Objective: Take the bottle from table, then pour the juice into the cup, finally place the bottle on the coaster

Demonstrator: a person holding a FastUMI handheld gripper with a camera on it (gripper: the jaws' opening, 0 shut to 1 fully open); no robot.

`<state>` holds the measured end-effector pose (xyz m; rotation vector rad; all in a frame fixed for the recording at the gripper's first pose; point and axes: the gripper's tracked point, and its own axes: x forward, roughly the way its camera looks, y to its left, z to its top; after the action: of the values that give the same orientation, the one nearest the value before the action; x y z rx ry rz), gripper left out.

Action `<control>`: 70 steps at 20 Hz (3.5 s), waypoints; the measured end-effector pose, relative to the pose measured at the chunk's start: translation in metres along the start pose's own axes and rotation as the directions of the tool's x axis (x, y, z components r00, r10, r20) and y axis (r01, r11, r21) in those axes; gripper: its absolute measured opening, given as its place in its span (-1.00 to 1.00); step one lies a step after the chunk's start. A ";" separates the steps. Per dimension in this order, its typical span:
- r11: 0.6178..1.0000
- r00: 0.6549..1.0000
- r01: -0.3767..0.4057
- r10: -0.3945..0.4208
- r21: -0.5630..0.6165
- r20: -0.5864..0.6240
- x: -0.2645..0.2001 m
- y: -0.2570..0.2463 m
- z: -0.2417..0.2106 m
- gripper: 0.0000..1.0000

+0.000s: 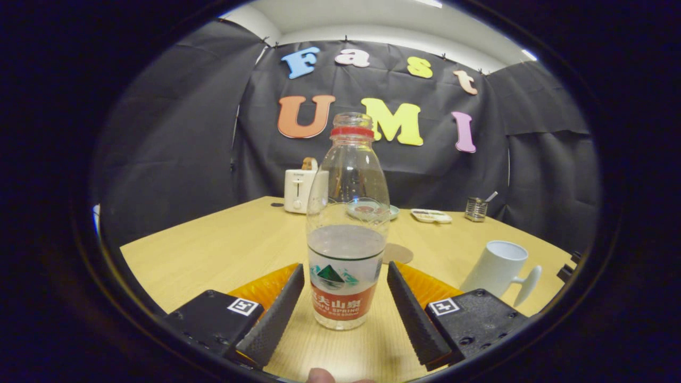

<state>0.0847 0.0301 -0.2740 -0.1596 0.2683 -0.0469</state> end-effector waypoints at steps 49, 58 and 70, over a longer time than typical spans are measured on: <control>0.325 0.973 -0.222 0.130 0.919 0.189 -0.036 -0.053 0.118 0.50; 0.044 0.976 -0.198 0.105 0.979 0.192 -0.026 -0.054 0.101 0.49; -0.108 0.983 -0.134 0.112 0.985 0.146 -0.015 -0.052 0.097 0.49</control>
<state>0.0948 -0.0054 -0.1695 1.5209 0.1590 -0.0499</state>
